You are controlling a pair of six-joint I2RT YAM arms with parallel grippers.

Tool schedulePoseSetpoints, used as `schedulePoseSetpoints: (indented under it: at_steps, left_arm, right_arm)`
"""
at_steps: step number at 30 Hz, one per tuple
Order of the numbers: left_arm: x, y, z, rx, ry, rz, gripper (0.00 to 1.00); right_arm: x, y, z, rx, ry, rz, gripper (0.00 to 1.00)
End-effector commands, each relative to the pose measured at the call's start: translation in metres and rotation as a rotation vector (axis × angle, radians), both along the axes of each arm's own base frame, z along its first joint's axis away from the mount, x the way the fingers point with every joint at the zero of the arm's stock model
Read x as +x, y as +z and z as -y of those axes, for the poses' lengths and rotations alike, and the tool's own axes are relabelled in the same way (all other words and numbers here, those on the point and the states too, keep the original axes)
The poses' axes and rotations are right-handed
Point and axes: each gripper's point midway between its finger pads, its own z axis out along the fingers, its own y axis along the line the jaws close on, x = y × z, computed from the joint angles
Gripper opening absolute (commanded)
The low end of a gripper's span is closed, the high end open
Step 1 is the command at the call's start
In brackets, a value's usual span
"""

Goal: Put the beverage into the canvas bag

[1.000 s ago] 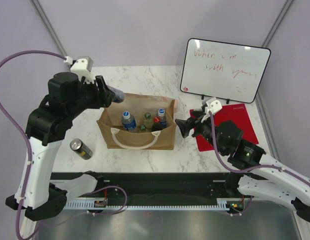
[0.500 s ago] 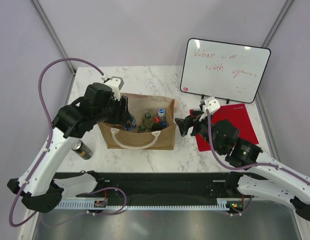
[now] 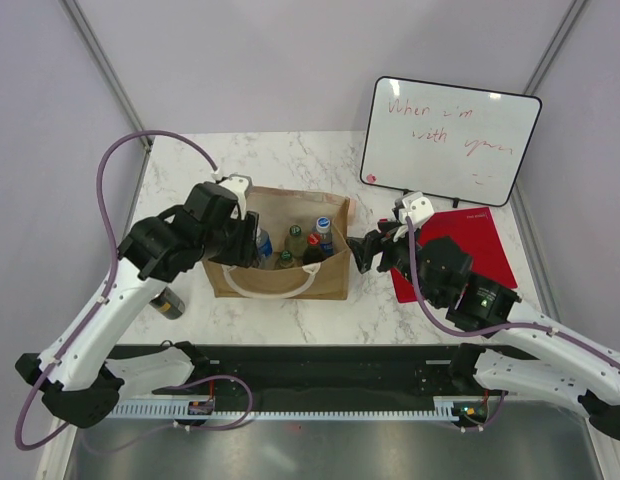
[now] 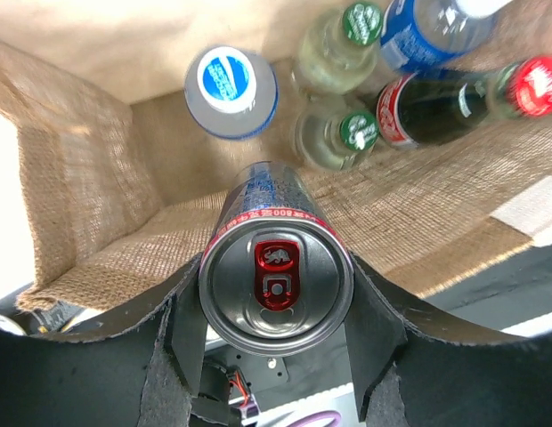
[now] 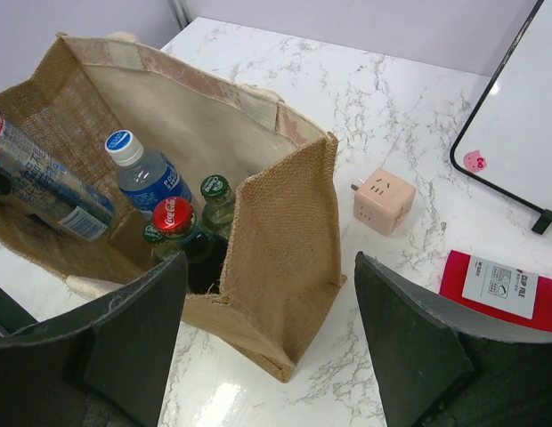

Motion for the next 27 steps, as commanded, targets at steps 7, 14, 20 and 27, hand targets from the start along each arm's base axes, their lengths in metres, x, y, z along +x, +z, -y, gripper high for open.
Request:
schedulePoseSetpoints:
  at_steps: [7, 14, 20, 27]
  left_arm:
    - [0.007, -0.022, 0.011, -0.042, 0.03, -0.01, 0.02]
    - [0.013, -0.037, 0.026, -0.046, 0.011, -0.069, 0.02]
    - [0.014, -0.055, 0.03, -0.032, 0.016, -0.107, 0.02]
    - [0.011, -0.08, 0.029, -0.012, 0.034, -0.145, 0.03]
  right_arm:
    - [-0.001, 0.021, -0.006, 0.064, 0.018, 0.026, 0.83]
    - [-0.003, 0.02, -0.007, 0.074, 0.03, 0.019, 0.83]
    - [-0.005, 0.018, -0.004, 0.079, 0.031, 0.019, 0.83]
    - [-0.006, 0.018, -0.001, 0.078, 0.025, 0.024, 0.83]
